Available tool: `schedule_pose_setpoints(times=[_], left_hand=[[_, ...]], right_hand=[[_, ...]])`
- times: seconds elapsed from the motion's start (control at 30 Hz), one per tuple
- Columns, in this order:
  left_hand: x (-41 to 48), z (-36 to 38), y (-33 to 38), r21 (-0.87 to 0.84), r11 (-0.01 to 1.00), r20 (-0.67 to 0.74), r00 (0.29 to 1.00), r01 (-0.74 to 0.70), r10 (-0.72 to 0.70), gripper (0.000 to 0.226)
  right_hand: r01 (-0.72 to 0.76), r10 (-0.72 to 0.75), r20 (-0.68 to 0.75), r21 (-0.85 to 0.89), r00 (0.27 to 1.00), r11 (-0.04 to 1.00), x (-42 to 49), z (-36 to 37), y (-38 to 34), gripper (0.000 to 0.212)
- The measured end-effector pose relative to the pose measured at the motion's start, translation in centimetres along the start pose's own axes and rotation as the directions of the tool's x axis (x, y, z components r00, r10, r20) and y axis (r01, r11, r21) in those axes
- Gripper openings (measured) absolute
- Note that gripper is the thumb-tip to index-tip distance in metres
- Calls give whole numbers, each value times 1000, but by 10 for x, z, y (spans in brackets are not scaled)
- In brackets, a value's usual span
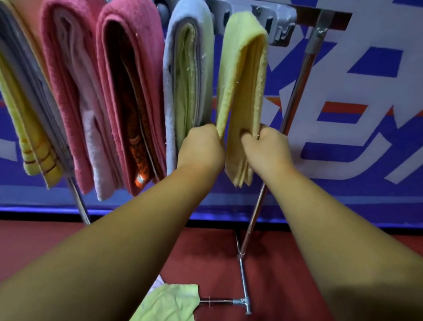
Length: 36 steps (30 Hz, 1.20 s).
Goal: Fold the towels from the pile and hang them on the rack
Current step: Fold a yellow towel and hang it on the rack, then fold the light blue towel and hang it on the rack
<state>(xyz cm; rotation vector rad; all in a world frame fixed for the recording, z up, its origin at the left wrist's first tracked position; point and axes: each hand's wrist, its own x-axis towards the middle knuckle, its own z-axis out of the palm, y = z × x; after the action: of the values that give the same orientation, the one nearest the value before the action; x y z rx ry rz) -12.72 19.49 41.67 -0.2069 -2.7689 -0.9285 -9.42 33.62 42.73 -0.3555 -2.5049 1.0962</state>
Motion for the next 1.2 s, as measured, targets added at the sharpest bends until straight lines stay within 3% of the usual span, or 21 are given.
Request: schedule_pose_setpoints(times=[0.23,0.37,0.5,0.67,1.0,1.13,1.2], left_hand=[[-7,16,-12,-37,999,89,996,1,3,13],[-25,22,-39,41,997,232,971,-70,59,27],[-57,35,-100,75,994,480,877,-85,38,22],[-102,63,-192,17,989,628,768,146,-124,16],[-167,133,-317,56,888,749,569,457,-340,24],[-190,169,-369,199,835,782,430,514,-451,24],[-202,183,-391,278,806,756,399,522,-519,24]], right_hand=[[-24,25,46,-18,999,1000,-20,10,17,20],[-102,126,218,-121,968,987,-43,24,40,14],[-205,294,378,-258,878,944,-77,67,78,22],[-386,462,541,-257,702,886,-128,141,121,27],[-526,578,692,-326,434,785,-216,286,153,21],[-557,630,691,-385,354,736,-246,320,180,17],[-562,662,685,-432,303,705,-260,337,197,13]])
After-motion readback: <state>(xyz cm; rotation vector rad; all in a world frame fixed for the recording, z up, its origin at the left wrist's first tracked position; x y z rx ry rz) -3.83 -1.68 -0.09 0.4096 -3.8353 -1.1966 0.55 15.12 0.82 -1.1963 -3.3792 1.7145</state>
